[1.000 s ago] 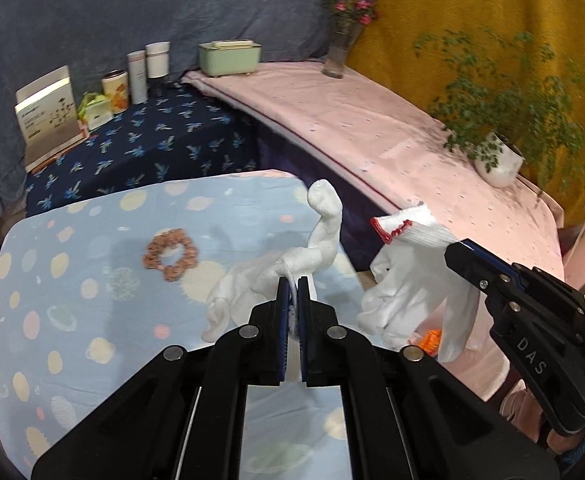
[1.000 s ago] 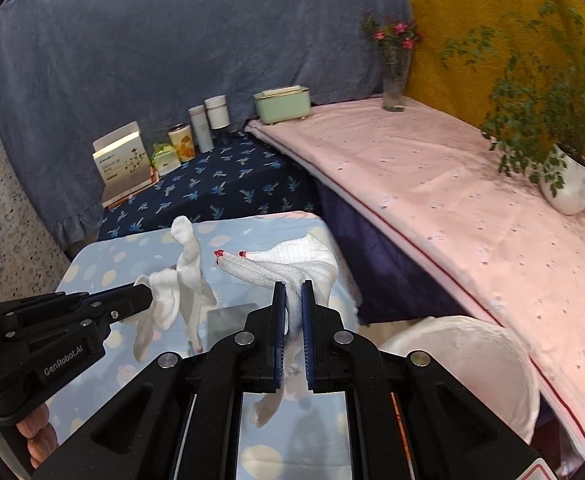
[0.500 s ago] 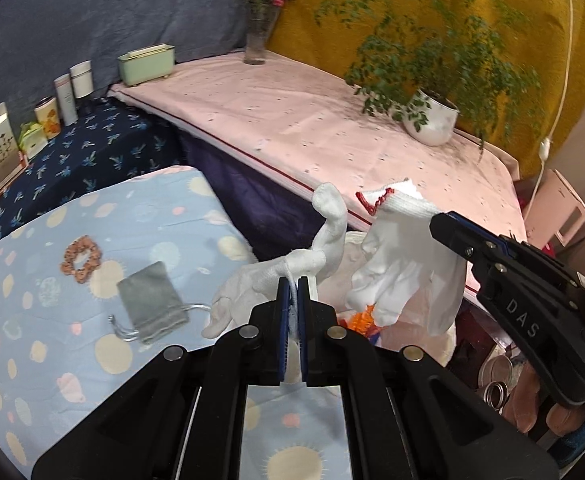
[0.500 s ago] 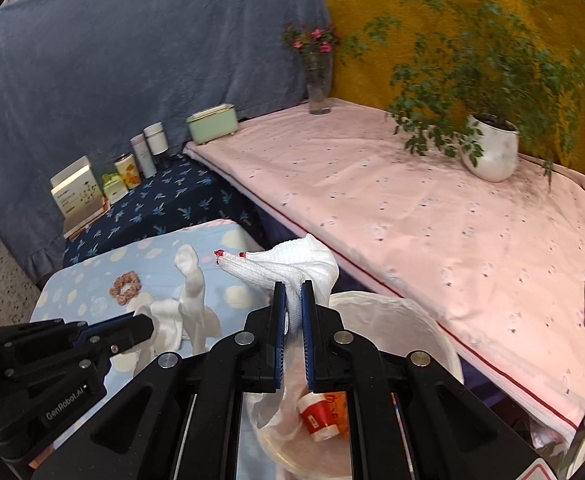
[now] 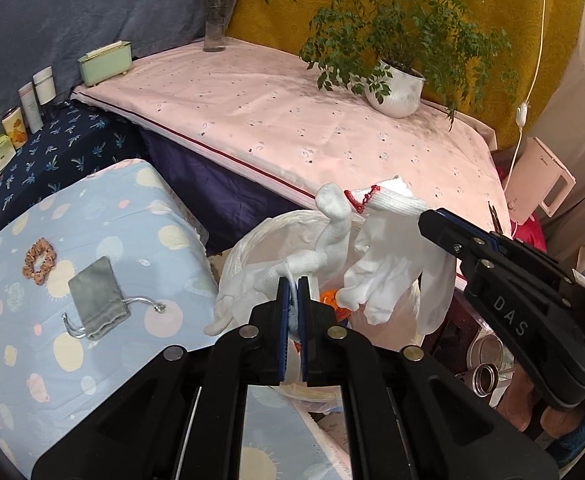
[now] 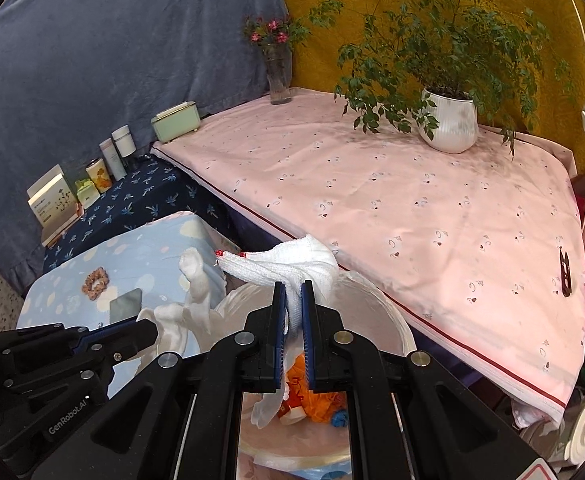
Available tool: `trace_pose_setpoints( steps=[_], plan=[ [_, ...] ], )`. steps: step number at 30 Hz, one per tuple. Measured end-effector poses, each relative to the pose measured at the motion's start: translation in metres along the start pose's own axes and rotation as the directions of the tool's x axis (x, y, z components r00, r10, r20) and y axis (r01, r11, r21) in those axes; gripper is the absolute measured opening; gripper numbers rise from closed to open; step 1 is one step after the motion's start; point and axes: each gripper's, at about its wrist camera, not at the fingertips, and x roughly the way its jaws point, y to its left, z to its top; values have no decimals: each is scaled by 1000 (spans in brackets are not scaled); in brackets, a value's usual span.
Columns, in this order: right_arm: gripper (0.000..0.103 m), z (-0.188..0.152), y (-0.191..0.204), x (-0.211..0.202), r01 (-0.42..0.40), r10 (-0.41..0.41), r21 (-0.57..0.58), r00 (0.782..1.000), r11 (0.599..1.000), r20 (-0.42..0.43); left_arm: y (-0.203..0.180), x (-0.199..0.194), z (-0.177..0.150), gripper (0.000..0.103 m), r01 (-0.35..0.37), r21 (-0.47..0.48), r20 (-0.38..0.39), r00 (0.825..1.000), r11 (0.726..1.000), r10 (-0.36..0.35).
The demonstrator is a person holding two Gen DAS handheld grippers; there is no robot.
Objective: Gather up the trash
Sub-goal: 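Carry both white socks with both tools over the white bin, then open both tools to drop the socks into the bin, then move both tools back to the scrunchie and grey pouch on the table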
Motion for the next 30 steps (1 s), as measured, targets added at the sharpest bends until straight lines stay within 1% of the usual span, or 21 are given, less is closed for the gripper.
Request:
trace_pose_setpoints(
  steps=[4,5,7,8,9,14,30],
  plan=[
    [15,-1,-1,-1,8,-8,13,1000,1000,3,0,4,0,6,13,-18,-13,1000,1000,-13],
    [17,0,-1,-1,9,-9,16,1000,1000,4,0,4,-1,11,12,-18,-13,1000,1000,-12],
    [27,1,1,-3,11,-11,17,1000,1000,13,1,3,-1,24,2,-13,-7,1000,1000,-2],
    [29,1,2,-4,11,-11,18,1000,1000,19,2,2,-1,34,-4,-13,-1,1000,1000,4],
    [31,1,3,-5,7,-7,16,1000,1000,23,2,1,-1,38,-8,-13,6,1000,1000,8],
    [32,2,10,-5,-5,5,2,1000,1000,26,10,-1,1,39,-26,-21,11,1000,999,27],
    [33,-1,41,7,-36,36,-61,999,997,-3,43,-4,-2,39,-65,-63,18,998,996,67]
  ],
)
